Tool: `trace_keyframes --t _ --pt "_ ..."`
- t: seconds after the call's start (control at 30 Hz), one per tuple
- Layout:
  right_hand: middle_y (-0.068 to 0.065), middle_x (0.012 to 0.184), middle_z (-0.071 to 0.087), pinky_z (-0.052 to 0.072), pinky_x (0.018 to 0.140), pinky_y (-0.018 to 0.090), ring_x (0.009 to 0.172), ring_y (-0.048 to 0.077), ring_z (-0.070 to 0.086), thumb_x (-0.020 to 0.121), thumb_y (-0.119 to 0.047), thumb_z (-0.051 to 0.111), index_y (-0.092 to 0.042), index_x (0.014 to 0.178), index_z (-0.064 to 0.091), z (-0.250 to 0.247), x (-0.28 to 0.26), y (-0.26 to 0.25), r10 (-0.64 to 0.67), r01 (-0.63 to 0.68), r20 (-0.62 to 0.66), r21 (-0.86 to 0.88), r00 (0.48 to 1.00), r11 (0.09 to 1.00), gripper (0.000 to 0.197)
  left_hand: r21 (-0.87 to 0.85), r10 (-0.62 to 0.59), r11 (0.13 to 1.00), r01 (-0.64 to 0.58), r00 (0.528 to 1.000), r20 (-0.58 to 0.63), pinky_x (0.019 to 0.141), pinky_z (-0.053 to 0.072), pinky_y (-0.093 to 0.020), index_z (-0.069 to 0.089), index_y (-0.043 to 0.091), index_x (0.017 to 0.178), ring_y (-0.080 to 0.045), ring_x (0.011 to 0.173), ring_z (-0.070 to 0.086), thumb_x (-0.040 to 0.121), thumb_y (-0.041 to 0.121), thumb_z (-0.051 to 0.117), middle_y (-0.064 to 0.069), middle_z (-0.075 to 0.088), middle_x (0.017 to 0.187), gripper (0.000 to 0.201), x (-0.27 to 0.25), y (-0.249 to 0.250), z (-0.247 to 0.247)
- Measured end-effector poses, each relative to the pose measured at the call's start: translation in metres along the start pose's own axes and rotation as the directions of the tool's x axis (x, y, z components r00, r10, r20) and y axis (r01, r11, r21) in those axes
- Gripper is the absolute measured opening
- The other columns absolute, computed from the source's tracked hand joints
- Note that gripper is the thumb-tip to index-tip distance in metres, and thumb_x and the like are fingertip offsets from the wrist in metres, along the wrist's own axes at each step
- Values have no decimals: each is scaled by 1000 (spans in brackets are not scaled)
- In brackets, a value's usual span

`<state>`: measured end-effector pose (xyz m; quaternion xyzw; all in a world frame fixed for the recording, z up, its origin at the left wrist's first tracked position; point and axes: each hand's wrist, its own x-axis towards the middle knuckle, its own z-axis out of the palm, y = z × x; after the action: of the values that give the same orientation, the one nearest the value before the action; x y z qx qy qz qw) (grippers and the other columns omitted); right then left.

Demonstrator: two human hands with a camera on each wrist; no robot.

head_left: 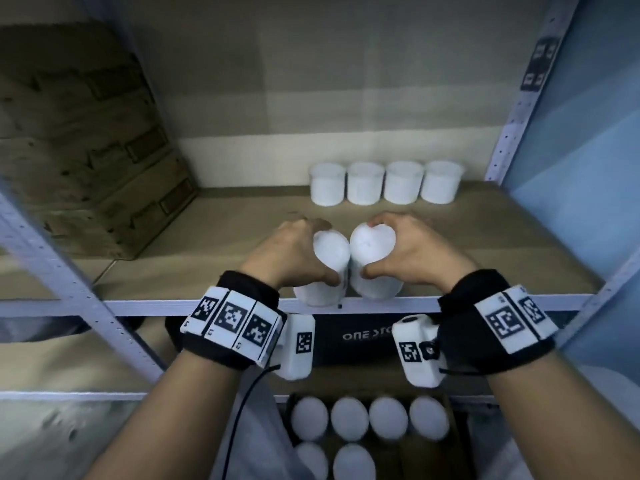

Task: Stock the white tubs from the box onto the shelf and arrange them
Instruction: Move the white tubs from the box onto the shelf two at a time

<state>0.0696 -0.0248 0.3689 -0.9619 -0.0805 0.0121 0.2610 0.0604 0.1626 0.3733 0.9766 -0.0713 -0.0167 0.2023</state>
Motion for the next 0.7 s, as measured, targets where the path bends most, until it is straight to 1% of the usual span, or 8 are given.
trace_keyframes --t 0.07,0.23,0.33,0.4,0.47,0.53,0.6,0.7 --pt "4 131 43 39 97 37 128 29 34 60 -36 83 -30 131 50 11 16 -8 -1 1 8 -2 1000 1000 78 -16 -43 999 43 999 -24 97 48 -35 50 29 132 -19 121 51 57 40 82 3 55 133 83 9 -14 -3" --pt "5 133 43 38 103 39 130 30 31 62 -32 83 -28 132 51 41 51 -19 -4 4 12 28 1000 1000 78 -56 -133 990 132 991 -22 94 45 -31 51 25 132 -19 124 48 61 35 82 0 52 135 77 30 -43 0" --pt "4 130 46 38 104 40 127 31 34 67 -36 79 -26 130 54 59 63 -15 9 -7 -23 56 1000 998 68 -48 -143 989 142 990 -5 101 41 -34 45 24 137 -23 127 46 71 40 76 -2 49 140 75 38 -52 11" --pt "4 135 46 35 105 39 127 31 33 72 -38 75 -25 131 54 68 65 -9 10 -5 -62 77 998 997 64 7 -123 992 123 992 16 109 33 -39 36 24 143 -28 134 38 79 43 68 -6 38 150 75 40 -56 19" --pt "6 148 37 28 110 38 131 31 29 77 -41 71 -26 135 51 75 64 -5 -4 9 -100 46 995 999 64 45 -121 992 120 992 27 115 23 -41 27 25 148 -34 141 23 85 44 62 -8 21 158 74 40 -58 26" --pt "7 154 28 23 113 35 135 30 25 81 -42 67 -27 139 47 81 60 -2 -46 46 -139 3 989 999 62 51 -121 992 119 992 27 118 18 -44 20 25 150 -37 144 11 89 45 56 -8 10 160 74 40 -60 34" --pt "8 157 22 20 116 35 140 28 20 85 -44 61 -27 141 44 86 56 0 -91 85 -157 -43 983 995 61 64 -110 992 108 994 22 120 14 -45 13 24 152 -38 145 4 93 45 48 -8 5 160 72 37 -60 41" --pt "8 158 18 17 119 40 145 27 12 89 -49 54 -28 143 39 89 54 2 -113 98 -155 -103 981 990 60 98 -80 992 83 996 -26 121 11 -44 12 22 152 -39 145 4 95 45 43 -10 5 160 69 33 -61 47"
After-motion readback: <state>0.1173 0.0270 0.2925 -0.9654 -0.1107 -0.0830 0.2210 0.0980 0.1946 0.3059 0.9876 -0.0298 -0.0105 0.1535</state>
